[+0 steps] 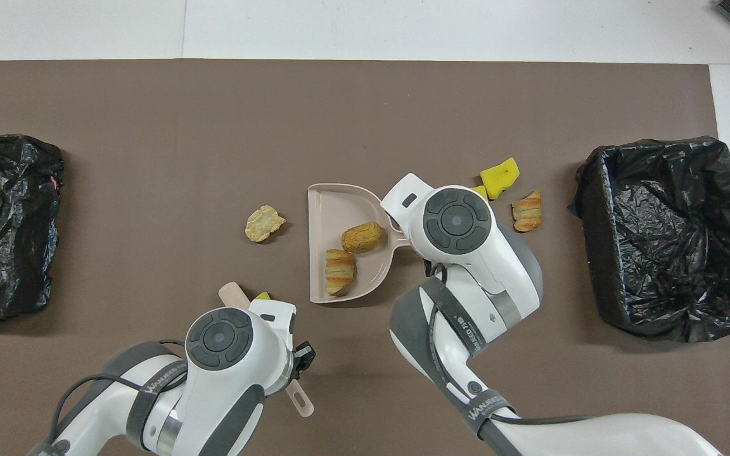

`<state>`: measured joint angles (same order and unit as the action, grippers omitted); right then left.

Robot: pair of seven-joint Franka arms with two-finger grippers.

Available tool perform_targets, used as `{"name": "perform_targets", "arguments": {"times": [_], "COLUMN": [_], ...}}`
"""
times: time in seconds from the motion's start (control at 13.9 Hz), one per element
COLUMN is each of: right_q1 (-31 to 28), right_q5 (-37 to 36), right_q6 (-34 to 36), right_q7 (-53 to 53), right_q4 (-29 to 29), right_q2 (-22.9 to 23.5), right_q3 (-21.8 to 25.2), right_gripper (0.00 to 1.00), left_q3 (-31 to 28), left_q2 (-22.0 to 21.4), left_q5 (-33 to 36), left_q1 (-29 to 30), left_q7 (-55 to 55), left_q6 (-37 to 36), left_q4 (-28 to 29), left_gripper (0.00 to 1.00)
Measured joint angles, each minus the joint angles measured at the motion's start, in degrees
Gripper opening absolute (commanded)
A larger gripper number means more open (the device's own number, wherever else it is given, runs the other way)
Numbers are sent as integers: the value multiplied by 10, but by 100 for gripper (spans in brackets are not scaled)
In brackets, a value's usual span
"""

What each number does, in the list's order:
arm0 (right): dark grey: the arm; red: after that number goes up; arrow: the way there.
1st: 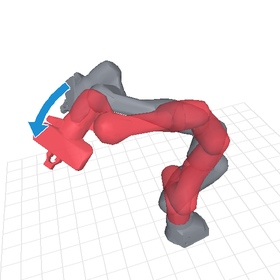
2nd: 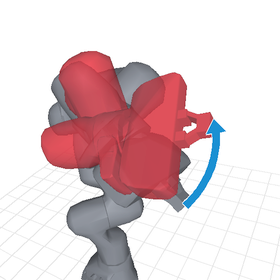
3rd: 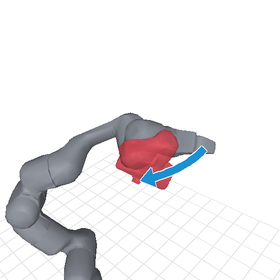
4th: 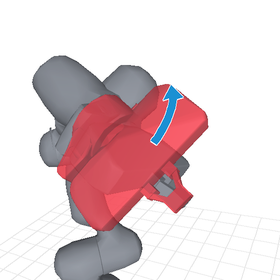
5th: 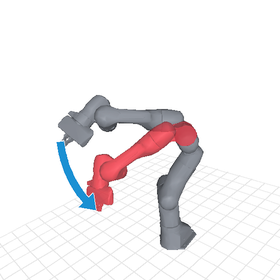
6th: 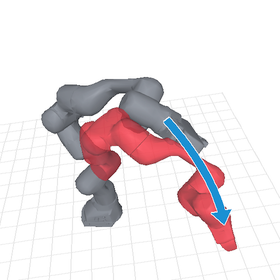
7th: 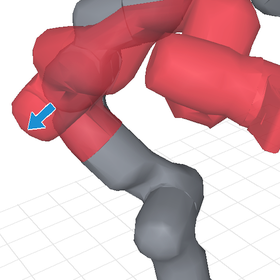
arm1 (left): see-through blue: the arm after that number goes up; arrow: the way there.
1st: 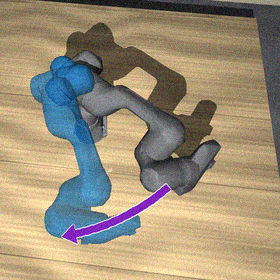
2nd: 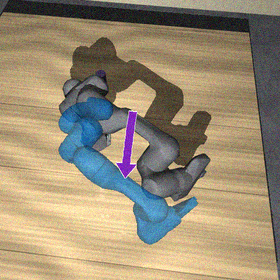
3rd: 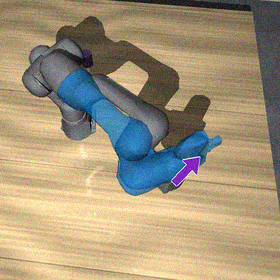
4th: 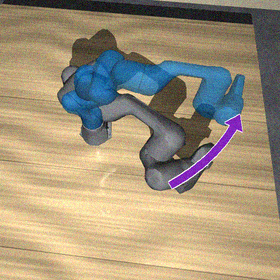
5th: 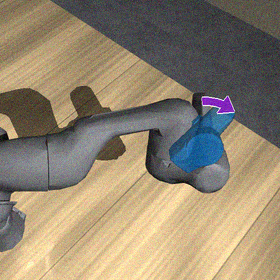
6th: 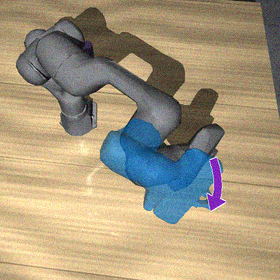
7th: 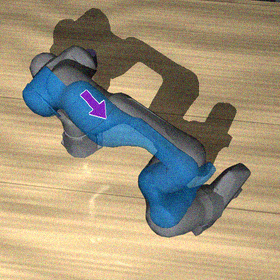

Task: Sweep and dump trash in bin
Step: 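Sweep the yellow sponge pieces into the dustpan with the brush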

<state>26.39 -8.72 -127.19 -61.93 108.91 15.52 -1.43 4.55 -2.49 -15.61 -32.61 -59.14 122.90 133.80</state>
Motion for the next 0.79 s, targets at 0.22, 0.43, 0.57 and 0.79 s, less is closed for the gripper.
{"name": "perform_targets", "arguments": {"times": [0.22,0.43,0.57,0.79], "right_q1": [0,0,0,0], "right_q5": [-5,-8,-9,-9], "right_q6": [0,0,0,0], "right_q7": [-19,-21,-21,-21], "right_q4": [0,0,0,0], "right_q2": [0,0,0,0], "right_q3": [0,0,0,0], "right_gripper": [0,0,0,0], "left_q3": [0,11,15,17], "left_q2": [20,22,24,30], "left_q5": [0,0,0,0], "left_q1": [2,-5,-23,-45], "left_q7": [37,108,140,147], "left_q6": [1,9,13,13], "left_q4": [-28,-37,-47,-78], "left_gripper": [0,0,0,0]}}
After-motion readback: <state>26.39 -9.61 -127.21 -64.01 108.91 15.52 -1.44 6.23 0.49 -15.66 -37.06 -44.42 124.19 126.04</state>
